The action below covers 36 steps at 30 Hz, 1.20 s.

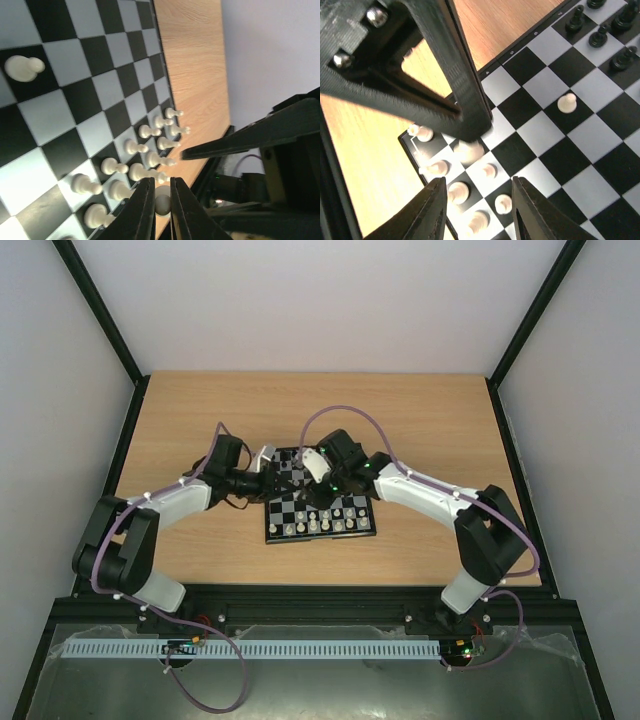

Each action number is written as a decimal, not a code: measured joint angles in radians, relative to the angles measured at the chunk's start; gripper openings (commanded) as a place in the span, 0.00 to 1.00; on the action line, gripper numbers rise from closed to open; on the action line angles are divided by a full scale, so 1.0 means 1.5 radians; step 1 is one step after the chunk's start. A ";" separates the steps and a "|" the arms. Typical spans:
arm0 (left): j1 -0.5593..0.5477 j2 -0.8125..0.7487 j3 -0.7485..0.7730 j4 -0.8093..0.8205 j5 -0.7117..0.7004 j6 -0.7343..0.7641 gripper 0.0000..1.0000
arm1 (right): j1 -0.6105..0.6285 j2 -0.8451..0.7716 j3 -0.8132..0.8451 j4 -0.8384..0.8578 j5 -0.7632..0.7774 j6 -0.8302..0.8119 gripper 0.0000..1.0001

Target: Set up the chess pieces on the board

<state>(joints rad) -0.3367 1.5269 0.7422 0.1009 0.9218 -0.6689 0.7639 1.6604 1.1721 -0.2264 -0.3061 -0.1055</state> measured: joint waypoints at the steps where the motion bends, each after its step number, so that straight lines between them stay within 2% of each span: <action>1: -0.001 -0.005 0.004 -0.018 -0.012 0.011 0.04 | -0.007 -0.008 -0.008 -0.001 -0.007 0.001 0.39; 7: -0.026 -0.054 0.057 -0.152 -0.147 0.107 0.02 | -0.096 -0.070 -0.069 -0.001 -0.065 0.004 0.40; 14: -0.105 -0.120 0.077 -0.258 -0.379 0.172 0.02 | -0.205 -0.128 -0.133 0.007 -0.102 0.028 0.40; 22: -0.201 -0.129 0.076 -0.327 -0.586 0.186 0.02 | -0.225 -0.180 -0.180 0.030 -0.103 0.032 0.40; 27: -0.234 -0.125 0.073 -0.344 -0.637 0.187 0.02 | -0.225 -0.191 -0.189 0.039 -0.102 0.031 0.40; 36: -0.245 -0.073 0.070 -0.348 -0.656 0.187 0.02 | -0.225 -0.191 -0.195 0.046 -0.102 0.028 0.40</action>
<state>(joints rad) -0.7040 1.4174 0.8474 -0.4213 -0.0624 -0.3885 0.4267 1.3743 0.8791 -0.1570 -0.4587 -0.0639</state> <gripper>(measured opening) 0.053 0.400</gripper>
